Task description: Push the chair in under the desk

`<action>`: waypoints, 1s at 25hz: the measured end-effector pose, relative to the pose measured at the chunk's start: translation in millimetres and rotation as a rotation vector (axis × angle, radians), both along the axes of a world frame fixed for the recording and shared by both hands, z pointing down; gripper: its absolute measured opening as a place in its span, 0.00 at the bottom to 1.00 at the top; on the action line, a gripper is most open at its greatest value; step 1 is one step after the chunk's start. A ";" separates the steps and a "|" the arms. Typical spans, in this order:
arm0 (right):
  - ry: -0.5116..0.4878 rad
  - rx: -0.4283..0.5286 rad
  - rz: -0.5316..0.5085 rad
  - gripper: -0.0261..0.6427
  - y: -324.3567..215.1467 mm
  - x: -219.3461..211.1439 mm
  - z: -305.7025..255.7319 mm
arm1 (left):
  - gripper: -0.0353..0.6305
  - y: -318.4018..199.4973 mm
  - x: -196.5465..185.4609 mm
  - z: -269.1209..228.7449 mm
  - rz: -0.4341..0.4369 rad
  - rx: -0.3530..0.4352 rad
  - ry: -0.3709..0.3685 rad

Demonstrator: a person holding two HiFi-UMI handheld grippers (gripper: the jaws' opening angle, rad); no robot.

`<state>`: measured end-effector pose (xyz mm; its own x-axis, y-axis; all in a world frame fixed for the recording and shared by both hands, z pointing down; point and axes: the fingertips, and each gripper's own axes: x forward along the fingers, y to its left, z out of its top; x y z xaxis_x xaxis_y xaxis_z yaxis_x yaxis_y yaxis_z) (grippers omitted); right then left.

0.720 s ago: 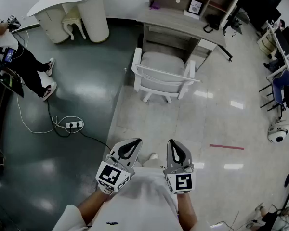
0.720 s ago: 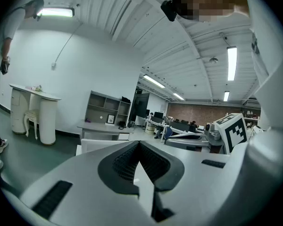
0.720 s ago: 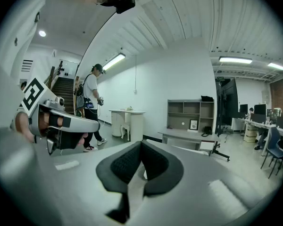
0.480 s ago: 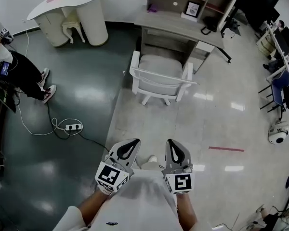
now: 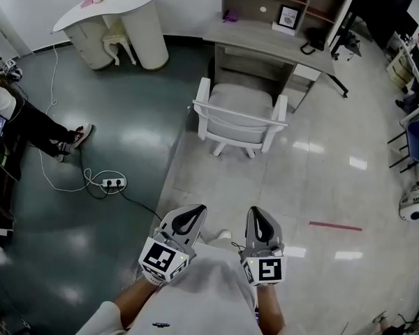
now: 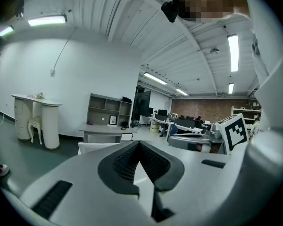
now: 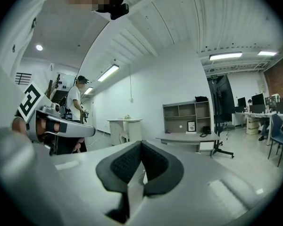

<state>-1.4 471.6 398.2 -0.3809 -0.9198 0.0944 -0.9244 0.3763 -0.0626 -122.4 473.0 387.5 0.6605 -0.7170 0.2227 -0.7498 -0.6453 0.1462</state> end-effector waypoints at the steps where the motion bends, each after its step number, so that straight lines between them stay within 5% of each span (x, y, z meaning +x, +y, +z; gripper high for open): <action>1: 0.006 0.006 0.000 0.06 0.5 5.3 -0.7 | 0.06 0.3 4.5 0.0 0.002 0.002 -0.004; 14: 0.006 0.001 -0.013 0.06 -17.0 49.4 2.9 | 0.06 -27.9 45.8 17.7 0.021 -0.031 -0.036; 25: 0.026 0.003 0.017 0.06 -147.3 46.8 7.3 | 0.06 -157.1 49.5 30.8 0.060 -0.039 -0.026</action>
<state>45.4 324.3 405.4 -0.3623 -0.9265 0.1015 -0.9321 0.3603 -0.0379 -72.9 315.9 418.4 0.6960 -0.6667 0.2668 -0.7136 -0.6836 0.1531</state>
